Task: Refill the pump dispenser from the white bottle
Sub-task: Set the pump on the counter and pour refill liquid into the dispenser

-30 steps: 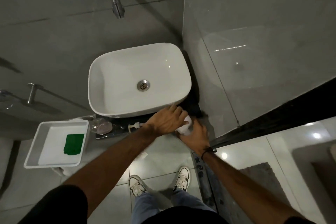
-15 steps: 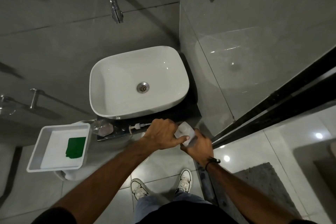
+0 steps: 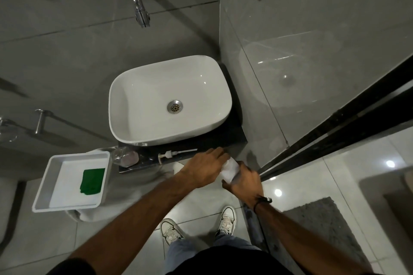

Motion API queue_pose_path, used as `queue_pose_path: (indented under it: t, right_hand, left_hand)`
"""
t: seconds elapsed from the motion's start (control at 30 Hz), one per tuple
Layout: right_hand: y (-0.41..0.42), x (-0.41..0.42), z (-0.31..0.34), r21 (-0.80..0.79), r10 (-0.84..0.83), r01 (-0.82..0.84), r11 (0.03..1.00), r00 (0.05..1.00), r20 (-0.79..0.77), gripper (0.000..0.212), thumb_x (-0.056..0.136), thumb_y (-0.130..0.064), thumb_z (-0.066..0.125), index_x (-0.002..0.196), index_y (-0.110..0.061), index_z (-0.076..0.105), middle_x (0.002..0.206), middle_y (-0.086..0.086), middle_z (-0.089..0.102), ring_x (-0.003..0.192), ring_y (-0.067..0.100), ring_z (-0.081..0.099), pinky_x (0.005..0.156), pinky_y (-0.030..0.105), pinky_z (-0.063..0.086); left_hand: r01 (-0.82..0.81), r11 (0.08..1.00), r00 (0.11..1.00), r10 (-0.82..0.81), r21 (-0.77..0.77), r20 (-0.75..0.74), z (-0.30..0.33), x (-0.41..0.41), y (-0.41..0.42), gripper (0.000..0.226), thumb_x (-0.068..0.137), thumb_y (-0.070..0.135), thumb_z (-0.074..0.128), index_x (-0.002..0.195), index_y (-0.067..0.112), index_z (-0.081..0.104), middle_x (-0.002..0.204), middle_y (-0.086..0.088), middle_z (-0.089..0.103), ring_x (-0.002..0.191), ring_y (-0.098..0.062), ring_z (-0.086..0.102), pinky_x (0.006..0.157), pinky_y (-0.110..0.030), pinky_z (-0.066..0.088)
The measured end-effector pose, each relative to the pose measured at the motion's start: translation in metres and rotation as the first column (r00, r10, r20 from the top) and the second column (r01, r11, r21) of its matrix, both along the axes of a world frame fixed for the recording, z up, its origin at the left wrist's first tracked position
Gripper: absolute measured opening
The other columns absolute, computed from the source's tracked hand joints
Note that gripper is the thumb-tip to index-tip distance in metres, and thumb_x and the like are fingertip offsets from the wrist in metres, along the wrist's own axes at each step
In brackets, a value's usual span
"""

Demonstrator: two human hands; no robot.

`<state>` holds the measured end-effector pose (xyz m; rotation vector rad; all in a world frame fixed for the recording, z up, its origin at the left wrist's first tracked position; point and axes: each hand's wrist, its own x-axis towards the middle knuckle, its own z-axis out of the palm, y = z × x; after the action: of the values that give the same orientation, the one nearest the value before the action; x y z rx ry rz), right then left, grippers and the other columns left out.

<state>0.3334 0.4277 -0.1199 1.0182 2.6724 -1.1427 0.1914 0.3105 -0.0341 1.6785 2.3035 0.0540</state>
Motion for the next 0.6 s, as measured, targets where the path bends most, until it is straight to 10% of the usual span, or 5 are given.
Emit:
queue_pose_path:
  t: [0.3, 0.6]
  right_hand:
    - [0.001, 0.01, -0.007, -0.035, -0.03, 0.031, 0.999, 1.0, 0.009, 0.074, 0.064, -0.054, 0.086, 0.122, -0.025, 0.05, 0.112, -0.003, 0.067, 0.1, 0.019, 0.067, 0.082, 0.027, 0.057]
    - [0.006, 0.04, -0.022, -0.042, -0.167, 0.169, 0.985, 0.985, 0.036, 0.076, 0.055, -0.064, 0.08, 0.119, -0.034, 0.052, 0.106, -0.01, 0.068, 0.095, 0.011, 0.066, 0.078, 0.021, 0.053]
  left_hand:
    - [-0.571, 0.81, 0.817, 0.546, 0.133, 0.184, -0.014, -0.001, 0.009, 0.029, 0.103, 0.034, 0.046, 0.117, 0.01, 0.051, 0.118, -0.011, 0.055, 0.096, -0.028, 0.064, 0.067, -0.031, 0.047]
    - [-0.436, 0.898, 0.887, 0.417, -0.059, -0.198, -0.079, -0.033, 0.034, 0.034, 0.095, 0.018, 0.055, 0.13, 0.017, 0.054, 0.123, -0.008, 0.059, 0.101, -0.028, 0.066, 0.083, -0.04, 0.051]
